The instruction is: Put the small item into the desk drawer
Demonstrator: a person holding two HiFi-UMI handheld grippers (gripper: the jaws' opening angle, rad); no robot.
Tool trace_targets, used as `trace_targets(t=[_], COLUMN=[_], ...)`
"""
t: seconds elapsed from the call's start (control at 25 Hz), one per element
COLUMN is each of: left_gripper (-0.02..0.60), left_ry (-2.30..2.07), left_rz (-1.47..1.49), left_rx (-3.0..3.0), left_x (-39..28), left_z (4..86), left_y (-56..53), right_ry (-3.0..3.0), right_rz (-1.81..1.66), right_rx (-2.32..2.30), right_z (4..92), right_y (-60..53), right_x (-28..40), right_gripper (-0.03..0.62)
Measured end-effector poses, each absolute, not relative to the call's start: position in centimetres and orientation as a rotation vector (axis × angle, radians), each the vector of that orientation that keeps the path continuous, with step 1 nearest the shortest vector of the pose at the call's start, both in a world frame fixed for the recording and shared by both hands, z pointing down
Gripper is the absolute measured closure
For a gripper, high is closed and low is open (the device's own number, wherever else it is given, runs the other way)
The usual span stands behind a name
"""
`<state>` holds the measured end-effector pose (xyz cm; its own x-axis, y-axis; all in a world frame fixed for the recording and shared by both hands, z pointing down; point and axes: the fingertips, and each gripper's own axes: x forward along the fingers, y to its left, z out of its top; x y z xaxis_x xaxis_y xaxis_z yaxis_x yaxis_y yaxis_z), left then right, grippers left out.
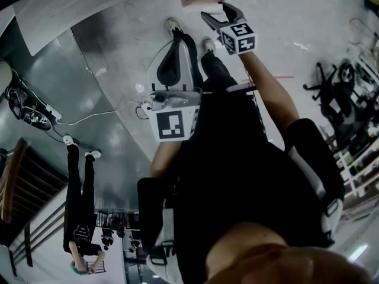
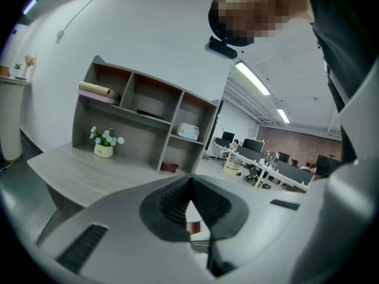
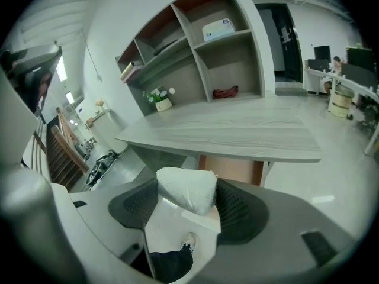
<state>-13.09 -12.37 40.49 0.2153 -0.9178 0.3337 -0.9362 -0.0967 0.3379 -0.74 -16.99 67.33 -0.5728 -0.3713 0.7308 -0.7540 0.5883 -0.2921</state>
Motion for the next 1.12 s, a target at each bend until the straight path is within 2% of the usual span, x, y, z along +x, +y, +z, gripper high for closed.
trace_targets(t=[1.12], left_gripper=[0.591], left_ry=[-1.610], left_rz=[0.076], left_rx=[2.041], left_x=[-12.3], left_z=[45.6], left_y=[-14.4], right_ry=[-1.907], right_rz=[0.926], right_rx=[0.939], right_z=[84.0], right_y=[-19.1], right_x=[0.7], right_gripper=[0.295])
